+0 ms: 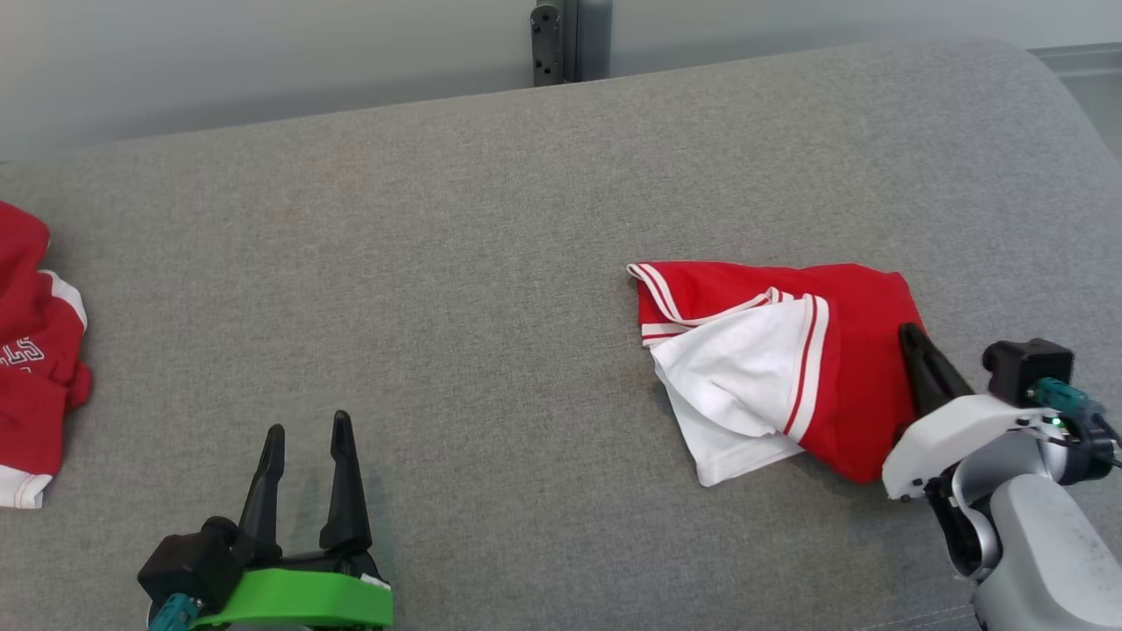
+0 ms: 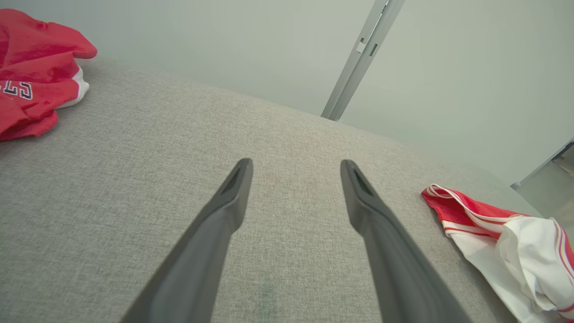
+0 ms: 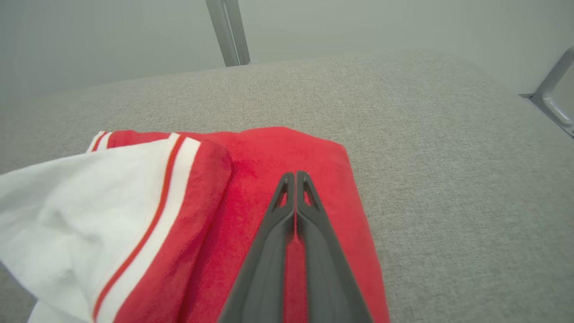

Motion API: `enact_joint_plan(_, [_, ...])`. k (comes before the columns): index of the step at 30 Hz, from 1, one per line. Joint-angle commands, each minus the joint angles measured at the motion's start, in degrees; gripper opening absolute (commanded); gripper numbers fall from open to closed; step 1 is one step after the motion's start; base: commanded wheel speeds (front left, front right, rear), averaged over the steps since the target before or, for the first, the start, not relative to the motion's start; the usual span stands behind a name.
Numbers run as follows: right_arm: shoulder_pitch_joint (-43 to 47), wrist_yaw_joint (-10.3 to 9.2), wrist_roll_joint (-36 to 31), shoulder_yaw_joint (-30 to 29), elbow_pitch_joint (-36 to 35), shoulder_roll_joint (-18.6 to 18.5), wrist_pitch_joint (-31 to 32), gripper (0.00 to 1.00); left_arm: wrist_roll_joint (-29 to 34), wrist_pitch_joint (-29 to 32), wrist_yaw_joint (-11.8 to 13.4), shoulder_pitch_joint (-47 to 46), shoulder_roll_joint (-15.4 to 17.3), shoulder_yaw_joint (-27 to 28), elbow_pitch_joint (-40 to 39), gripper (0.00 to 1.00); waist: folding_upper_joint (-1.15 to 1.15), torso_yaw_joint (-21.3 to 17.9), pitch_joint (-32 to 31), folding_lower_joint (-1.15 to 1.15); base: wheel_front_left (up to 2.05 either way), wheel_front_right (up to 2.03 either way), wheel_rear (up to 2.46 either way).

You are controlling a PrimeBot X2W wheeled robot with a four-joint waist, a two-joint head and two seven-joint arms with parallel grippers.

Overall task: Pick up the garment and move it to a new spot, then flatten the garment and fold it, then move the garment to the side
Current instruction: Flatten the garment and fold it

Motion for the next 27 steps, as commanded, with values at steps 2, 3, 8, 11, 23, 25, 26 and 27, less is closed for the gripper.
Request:
enact_joint_plan(2, [-2.2,-0.01,-0.6,1.9,3.7,-0.1,-0.8,0.00,0.5,-0.2,-0.1,-1.2,0.2,0.2,0.1,1.00,0.00,1.2,1.4,0.00,0.00,0.00,0.00])
enact_joint_plan(3, [-3.0,-0.01,-0.5,2.5,5.2,-0.2,-1.2,0.00,0.6,-0.2,-0.2,-1.3,0.2,0.2,0.2,1.00,0.00,1.5,1.6,0.00,0.00,0.00,0.00])
enact_joint_plan(8, [-6.1,0.00,0.8,4.6,10.8,-0.4,-3.8,0.00,0.9,-0.2,-0.3,-2.0,0.2,0.7,0.0,1.00,0.00,2.2,2.9,0.00,0.00,0.00,0.00])
enact_joint_plan(11, [-7.5,0.00,2.7,7.8,12.3,-0.6,-5.5,0.00,0.8,-0.2,-0.2,-2.2,0.2,0.7,0.0,1.00,0.00,2.3,3.2,0.00,0.00,0.00,0.00])
enact_joint_plan(23, [-7.1,-0.01,13.7,23.2,7.7,-5.5,-9.0,0.00,0.0,-0.2,0.4,-2.3,0.2,0.2,0.3,1.00,0.00,2.4,1.9,0.00,0.00,0.00,0.00])
enact_joint_plan(25, [-6.3,0.00,16.0,26.6,5.5,-6.9,-9.4,0.00,-0.3,-0.2,0.4,-2.1,0.2,0.0,0.3,1.00,0.00,2.5,1.2,0.00,0.00,0.00,0.00])
enact_joint_plan(26, [-6.0,0.00,17.1,28.1,4.5,-7.6,-9.4,0.00,-0.5,-0.2,0.5,-2.0,0.2,-0.1,0.3,1.00,0.00,2.6,0.9,0.00,0.00,0.00,0.00])
enact_joint_plan(27, [-5.5,0.00,18.2,30.1,3.2,-8.5,-9.5,0.00,-0.7,-0.2,0.7,-1.8,0.2,-0.2,0.2,1.00,0.00,2.8,0.6,0.00,0.00,0.00,0.00])
